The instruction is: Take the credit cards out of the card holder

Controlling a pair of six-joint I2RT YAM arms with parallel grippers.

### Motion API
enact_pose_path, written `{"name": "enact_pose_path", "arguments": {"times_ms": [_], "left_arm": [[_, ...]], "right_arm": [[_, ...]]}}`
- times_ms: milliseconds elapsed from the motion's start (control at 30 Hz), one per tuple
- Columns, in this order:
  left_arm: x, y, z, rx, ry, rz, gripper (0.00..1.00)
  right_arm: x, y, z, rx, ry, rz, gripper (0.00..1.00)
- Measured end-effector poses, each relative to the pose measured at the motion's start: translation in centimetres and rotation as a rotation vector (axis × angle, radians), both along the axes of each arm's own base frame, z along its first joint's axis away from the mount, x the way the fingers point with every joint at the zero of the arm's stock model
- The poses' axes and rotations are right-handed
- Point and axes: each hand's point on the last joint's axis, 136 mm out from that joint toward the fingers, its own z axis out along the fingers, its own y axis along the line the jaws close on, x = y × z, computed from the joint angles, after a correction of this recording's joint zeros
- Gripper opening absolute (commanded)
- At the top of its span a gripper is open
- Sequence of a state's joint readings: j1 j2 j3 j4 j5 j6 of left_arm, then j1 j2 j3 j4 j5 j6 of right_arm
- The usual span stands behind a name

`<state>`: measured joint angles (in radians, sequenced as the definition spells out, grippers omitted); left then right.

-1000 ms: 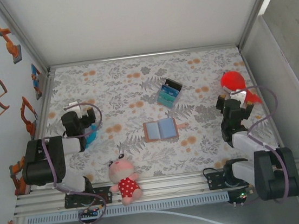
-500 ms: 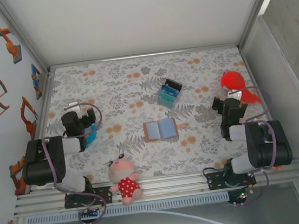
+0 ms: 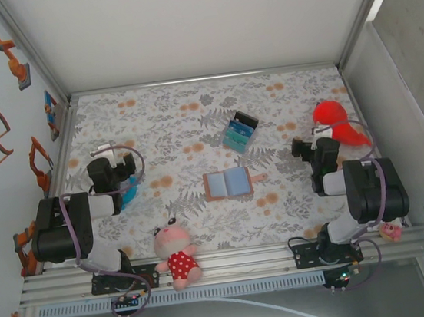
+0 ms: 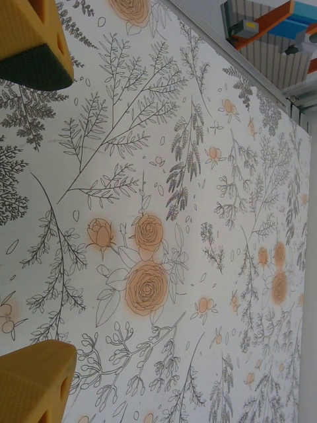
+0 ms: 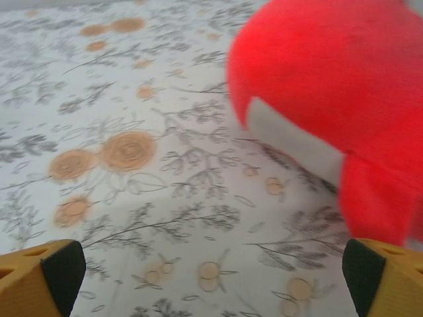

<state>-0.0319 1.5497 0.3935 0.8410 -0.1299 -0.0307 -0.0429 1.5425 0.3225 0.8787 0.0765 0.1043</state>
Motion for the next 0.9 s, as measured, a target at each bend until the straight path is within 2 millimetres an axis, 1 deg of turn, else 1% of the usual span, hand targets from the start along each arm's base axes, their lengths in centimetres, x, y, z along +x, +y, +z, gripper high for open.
{"name": "enact_pose_path", "arguments": {"times_ms": [67, 167, 267, 900], "left_arm": [[0.0, 0.0, 0.0, 0.000, 0.000, 0.000, 0.97], [0.0, 0.0, 0.0, 0.000, 0.000, 0.000, 0.97], [0.0, 0.0, 0.0, 0.000, 0.000, 0.000, 0.97], [0.0, 0.0, 0.0, 0.000, 0.000, 0.000, 0.97]], "right_arm": [[0.9, 0.7, 0.9, 0.016, -0.022, 0.058, 1.00], [1.5, 1.0, 1.7, 0.030, -0.045, 0.101, 1.00], [1.5, 1.3, 1.6, 0.038, -0.042, 0.125, 1.00], [1.5, 1.2, 1.5, 0.038, -0.038, 0.121, 1.00]]}}
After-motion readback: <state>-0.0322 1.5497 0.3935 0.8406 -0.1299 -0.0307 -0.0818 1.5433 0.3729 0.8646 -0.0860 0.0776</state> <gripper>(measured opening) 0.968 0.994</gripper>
